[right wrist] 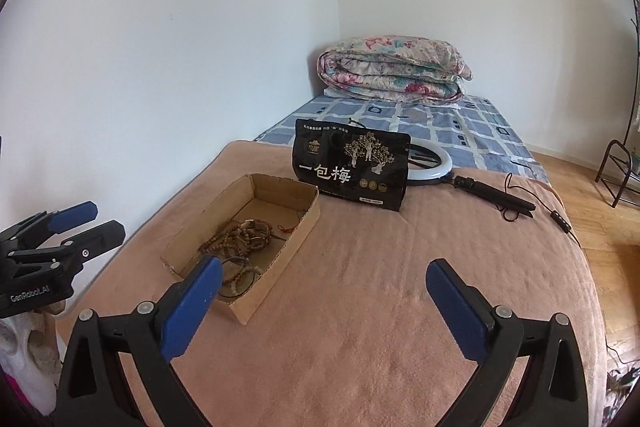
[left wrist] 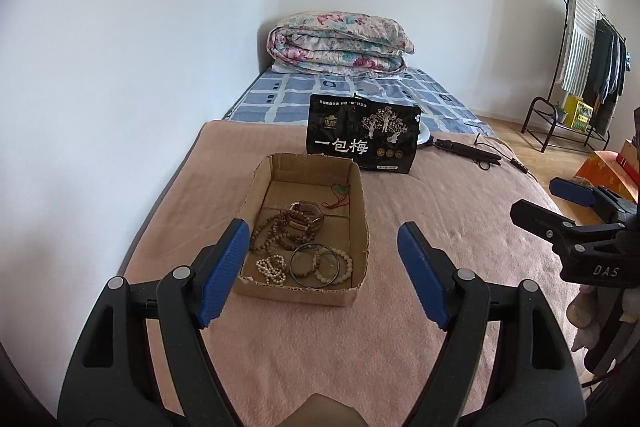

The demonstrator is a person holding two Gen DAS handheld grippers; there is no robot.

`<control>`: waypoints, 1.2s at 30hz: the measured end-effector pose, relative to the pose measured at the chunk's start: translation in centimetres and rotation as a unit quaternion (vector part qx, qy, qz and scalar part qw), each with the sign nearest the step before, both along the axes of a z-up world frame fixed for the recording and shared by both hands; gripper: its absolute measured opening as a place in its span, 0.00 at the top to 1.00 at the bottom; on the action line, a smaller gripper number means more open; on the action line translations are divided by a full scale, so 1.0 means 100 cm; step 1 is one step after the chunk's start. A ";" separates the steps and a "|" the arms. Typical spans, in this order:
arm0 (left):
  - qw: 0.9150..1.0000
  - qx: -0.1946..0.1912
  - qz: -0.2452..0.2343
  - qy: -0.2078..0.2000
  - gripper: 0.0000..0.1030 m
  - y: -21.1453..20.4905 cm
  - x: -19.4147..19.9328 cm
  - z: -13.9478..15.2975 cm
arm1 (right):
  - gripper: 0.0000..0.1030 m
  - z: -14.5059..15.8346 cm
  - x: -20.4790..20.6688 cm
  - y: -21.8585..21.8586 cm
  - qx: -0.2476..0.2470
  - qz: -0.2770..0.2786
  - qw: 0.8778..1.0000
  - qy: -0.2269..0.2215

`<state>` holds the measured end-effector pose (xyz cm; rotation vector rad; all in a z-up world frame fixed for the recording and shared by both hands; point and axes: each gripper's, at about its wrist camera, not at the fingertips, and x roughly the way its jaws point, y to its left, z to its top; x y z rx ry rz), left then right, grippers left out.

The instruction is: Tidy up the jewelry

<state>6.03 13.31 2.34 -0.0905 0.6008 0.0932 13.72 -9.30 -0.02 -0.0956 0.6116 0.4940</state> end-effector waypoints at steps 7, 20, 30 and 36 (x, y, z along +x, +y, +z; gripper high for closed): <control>1.000 0.009 0.006 -0.016 0.10 -0.008 -0.014 0.006 | 0.00 -0.004 -0.005 -0.004 -0.006 -0.007 1.000 -0.002; 0.999 0.032 0.011 -0.008 0.01 -0.021 -0.018 0.004 | 0.00 -0.007 -0.007 -0.002 -0.023 -0.013 0.999 -0.021; 0.998 0.054 0.006 -0.021 0.00 -0.031 -0.019 0.007 | 0.00 -0.011 -0.003 -0.001 -0.030 -0.010 0.999 -0.016; 0.998 0.051 0.007 -0.022 0.00 -0.032 -0.019 0.007 | 0.00 -0.012 -0.003 -0.002 -0.030 -0.012 0.999 -0.014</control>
